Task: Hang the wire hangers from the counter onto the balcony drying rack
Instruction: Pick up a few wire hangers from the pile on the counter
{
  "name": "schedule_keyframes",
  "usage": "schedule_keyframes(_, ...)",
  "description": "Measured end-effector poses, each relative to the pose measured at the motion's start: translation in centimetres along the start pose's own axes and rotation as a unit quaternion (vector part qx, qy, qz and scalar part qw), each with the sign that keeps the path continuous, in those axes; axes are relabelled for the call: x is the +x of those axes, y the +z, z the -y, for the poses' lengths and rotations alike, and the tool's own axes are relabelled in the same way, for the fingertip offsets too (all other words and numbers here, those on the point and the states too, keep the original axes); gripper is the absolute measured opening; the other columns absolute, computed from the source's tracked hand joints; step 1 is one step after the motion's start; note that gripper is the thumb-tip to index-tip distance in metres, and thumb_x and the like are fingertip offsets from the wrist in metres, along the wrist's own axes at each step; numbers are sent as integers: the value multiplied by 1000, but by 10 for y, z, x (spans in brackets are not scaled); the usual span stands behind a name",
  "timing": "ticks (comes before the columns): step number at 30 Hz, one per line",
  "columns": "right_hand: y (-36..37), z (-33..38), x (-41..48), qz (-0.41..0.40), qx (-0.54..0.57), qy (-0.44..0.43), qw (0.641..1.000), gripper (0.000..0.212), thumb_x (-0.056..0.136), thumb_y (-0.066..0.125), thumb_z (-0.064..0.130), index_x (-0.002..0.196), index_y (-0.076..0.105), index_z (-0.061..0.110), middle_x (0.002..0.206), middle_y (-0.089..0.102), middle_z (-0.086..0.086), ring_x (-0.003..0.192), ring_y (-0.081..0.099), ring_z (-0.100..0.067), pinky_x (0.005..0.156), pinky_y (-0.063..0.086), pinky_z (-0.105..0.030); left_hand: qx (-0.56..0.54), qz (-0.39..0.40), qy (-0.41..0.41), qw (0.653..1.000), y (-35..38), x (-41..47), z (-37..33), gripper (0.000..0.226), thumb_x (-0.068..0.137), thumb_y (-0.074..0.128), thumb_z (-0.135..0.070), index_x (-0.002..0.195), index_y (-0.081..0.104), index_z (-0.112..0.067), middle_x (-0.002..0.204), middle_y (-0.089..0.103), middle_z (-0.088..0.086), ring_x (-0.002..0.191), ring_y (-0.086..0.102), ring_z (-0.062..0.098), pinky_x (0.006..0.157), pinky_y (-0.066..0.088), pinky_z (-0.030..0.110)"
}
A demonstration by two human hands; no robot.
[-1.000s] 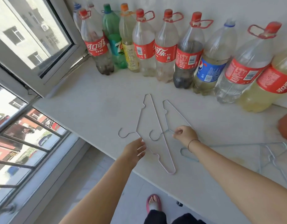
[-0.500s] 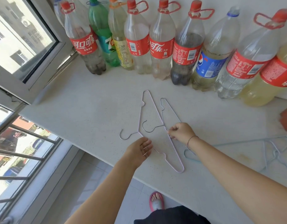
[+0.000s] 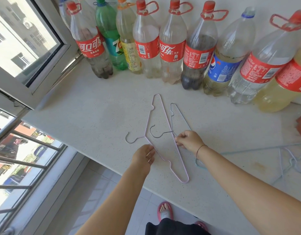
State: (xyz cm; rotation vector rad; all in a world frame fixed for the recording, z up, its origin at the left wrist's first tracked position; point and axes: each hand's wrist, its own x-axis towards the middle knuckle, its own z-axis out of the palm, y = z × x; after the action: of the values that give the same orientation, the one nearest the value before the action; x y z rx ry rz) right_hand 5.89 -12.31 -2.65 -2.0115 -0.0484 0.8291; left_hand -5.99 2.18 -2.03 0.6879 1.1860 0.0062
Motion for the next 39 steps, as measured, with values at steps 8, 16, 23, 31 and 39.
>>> schedule_keyframes(8,0,-1,-3,6,20,-1,1000,12,85,63,19,75,56,16,82,67,-9,87,67,-24,86,51,-37,47,92,-11,995,-2,-2,-10,19,89,54,-22,99,67,-13,91,61,3,84,56,17,79,41,31)
schedule_keyframes(16,-5,20,-15,-8,109,-26,994,8,88,58,10,80,59,10,69,63,-6,61,58,-17,55,46,-20,-13,206,9,979,19,-25,-25,23,92,52,-22,111,64,-13,106,67,7,96,63,24,86,48,35)
schedule_keyframes(23,-22,47,-27,13,203,-30,979,11,92,53,17,87,62,11,76,65,-6,65,59,-16,56,44,-24,-33,187,31,981,31,-53,-36,17,92,52,-19,95,66,-9,89,68,5,81,62,19,71,47,28)
schedule_keyframes(31,-35,68,-72,129,316,-51,938,24,88,53,-3,111,57,3,75,58,-8,48,54,-7,44,45,-17,-103,216,82,967,20,-110,-26,10,91,53,-5,95,60,-9,76,61,2,61,59,11,56,49,18)
schedule_keyframes(39,-30,110,-149,309,350,-80,881,25,89,51,2,113,58,6,75,59,-3,56,51,-7,49,45,-16,-101,171,211,957,-12,-206,-27,15,87,58,-3,90,62,-17,75,64,-5,62,60,6,61,42,17)
